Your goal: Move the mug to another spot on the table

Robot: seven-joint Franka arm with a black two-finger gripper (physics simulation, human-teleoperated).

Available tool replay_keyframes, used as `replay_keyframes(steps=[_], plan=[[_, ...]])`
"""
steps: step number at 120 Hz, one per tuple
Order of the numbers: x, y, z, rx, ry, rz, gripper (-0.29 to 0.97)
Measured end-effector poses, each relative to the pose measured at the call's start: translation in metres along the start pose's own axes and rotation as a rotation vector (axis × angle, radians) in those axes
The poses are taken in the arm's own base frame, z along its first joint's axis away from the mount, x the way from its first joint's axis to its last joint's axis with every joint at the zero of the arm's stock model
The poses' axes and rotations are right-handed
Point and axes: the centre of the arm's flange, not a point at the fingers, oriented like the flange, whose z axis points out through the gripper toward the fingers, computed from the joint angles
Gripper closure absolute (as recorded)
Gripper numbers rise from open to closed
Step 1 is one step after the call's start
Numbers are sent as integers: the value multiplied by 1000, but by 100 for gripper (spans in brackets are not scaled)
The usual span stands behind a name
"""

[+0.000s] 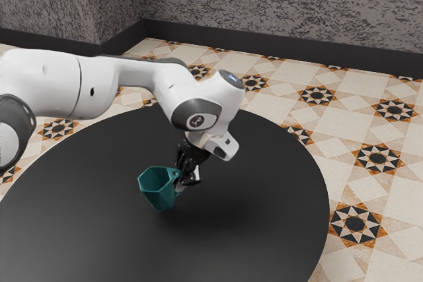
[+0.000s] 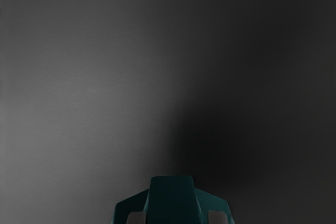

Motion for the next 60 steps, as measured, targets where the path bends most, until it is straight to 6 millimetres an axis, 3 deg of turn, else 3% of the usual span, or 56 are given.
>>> replay_keyframes(steps=[22, 60], plan=[[-1, -13, 14, 16, -28, -22, 70], [-8, -18, 30, 1, -84, -47, 70]])
